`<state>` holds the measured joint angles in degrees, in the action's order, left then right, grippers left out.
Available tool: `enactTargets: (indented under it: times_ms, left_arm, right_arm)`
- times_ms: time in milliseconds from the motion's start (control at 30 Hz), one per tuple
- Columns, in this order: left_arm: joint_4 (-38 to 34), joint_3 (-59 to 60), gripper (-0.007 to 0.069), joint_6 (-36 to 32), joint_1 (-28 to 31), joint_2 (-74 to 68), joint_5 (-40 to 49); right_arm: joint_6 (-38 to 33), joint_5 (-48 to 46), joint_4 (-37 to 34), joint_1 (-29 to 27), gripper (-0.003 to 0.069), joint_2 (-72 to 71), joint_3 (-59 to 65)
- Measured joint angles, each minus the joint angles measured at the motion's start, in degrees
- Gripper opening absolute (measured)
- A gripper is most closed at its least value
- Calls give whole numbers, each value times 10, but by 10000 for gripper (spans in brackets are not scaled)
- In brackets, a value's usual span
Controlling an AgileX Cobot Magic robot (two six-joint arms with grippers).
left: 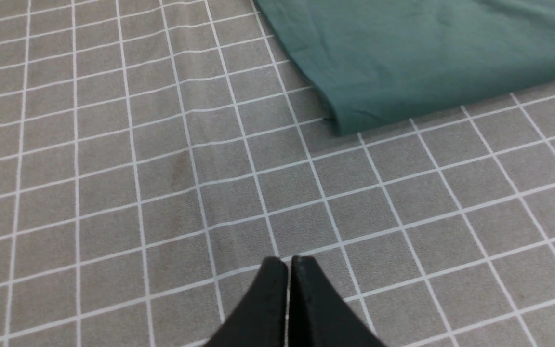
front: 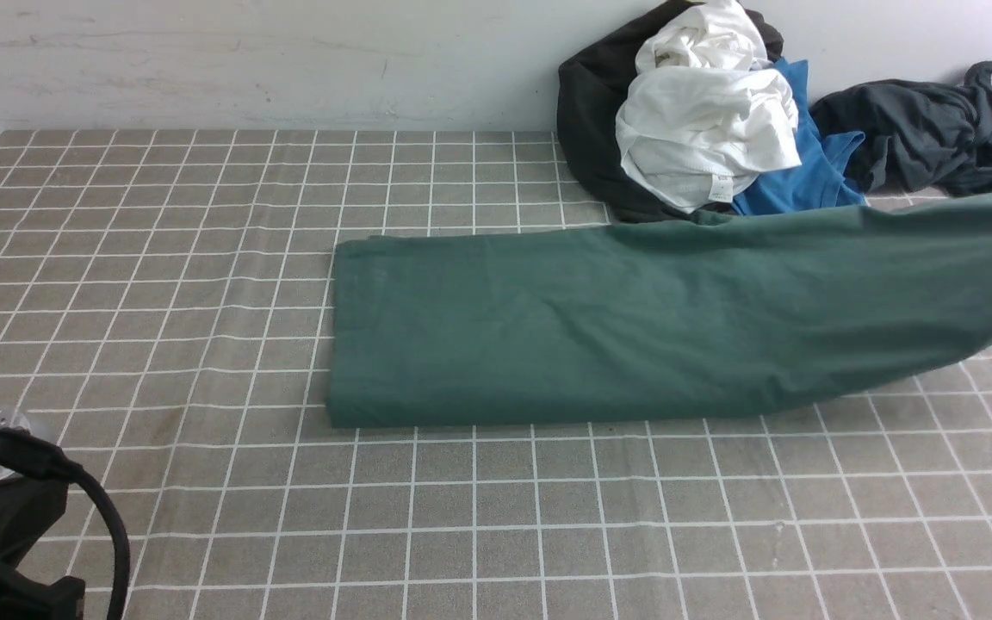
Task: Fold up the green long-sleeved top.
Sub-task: Use the right arm to drag the right edge of the fabric to the left and folds it over the left edge
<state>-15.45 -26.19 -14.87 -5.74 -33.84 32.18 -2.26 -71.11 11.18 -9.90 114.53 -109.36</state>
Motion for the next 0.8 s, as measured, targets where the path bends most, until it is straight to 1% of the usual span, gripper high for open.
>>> enactTargets:
  times_ms: [33,100,133,167,200,233,267,333,400,433,467,500,533,700,800]
  left_arm:
    - [-1,0,-7,0,0,0,0]
    - [-17,0,-7,-1,0,0,0]
    - [-18,0,-7,-1,0,0,0]
    - [-22,0,-7,-1,0,0,0]
    - [-22,0,-7,-1,0,0,0]
    - [-23,0,-7,-2,0,0,0]
    - [-23,0,-7,-2,0,0,0]
    - [-23,0,-7,-4,0,0,0]
    - [-23,0,-7,-6,0,0,0]
    - [-23,0,-7,-6,0,0,0]
    - [-23,0,-7,-6,0,0,0]
    - [-23,0,-7,-6,0,0,1]
    - [-23,0,-7,-6,0,0,2]
    - [-23,0,-7,-6,0,0,10]
    - [-23,0,-7,-6,0,0,13]
  right_arm:
    - [0,-1,0,1,43,0,0]
    - [7,-6,-17,37,43,-41,0]
    - [7,-6,-17,37,43,-43,0]
    - [14,-6,-48,75,43,-59,0]
    - [15,-6,-52,80,43,-61,0]
    - [18,-4,-87,113,43,-67,0]
    - [19,-3,-103,128,43,-67,0]
    - [19,32,-177,188,43,-63,0]
    - [9,88,-242,242,43,-44,0]
    - [0,116,-264,261,43,-35,0]
    - [-2,116,-269,266,43,-32,0]
    - [-25,162,-310,307,43,-9,0]
    - [-38,184,-330,327,43,7,0]
    - [-68,259,-391,398,43,78,0]
    - [-72,295,-412,423,43,113,0]
